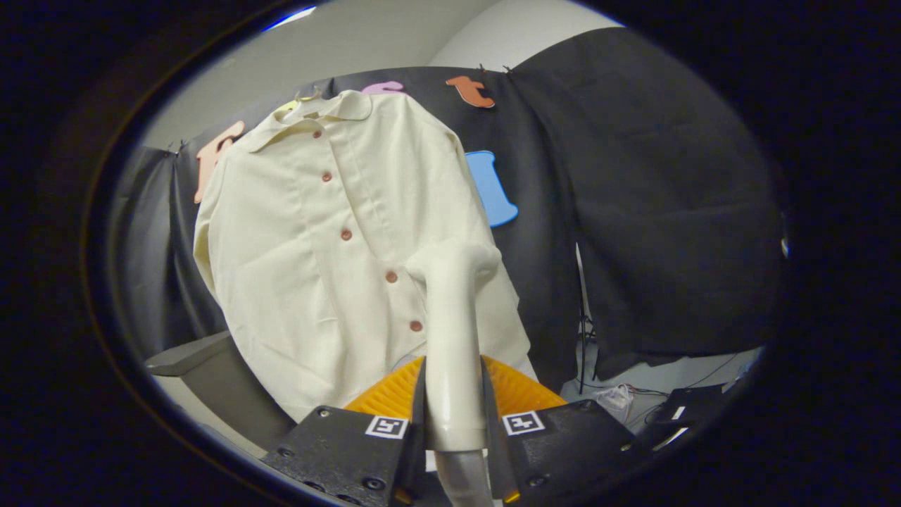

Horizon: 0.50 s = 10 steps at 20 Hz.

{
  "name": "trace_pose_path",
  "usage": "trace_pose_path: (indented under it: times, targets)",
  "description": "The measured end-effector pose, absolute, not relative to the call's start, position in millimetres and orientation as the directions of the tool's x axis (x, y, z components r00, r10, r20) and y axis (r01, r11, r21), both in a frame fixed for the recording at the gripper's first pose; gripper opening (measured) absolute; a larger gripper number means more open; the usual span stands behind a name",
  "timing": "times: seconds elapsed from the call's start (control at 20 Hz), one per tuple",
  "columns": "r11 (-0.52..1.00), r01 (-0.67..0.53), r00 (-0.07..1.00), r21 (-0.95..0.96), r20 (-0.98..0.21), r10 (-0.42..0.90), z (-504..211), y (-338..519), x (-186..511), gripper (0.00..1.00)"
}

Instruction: Iron the clothes twice with a garment steamer, once on the left side and once on the right side.

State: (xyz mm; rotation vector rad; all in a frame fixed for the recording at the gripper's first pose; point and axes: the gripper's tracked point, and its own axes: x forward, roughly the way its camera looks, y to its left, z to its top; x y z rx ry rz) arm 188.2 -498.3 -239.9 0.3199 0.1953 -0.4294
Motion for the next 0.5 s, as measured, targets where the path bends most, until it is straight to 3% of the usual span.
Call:
trace_pose_path:
  times: [0.5]
  targets:
    - [0.832, 0.479, 0.861, 0.278, -0.335, -0.384, -291.1, -492.6, 164.0, 0.35]
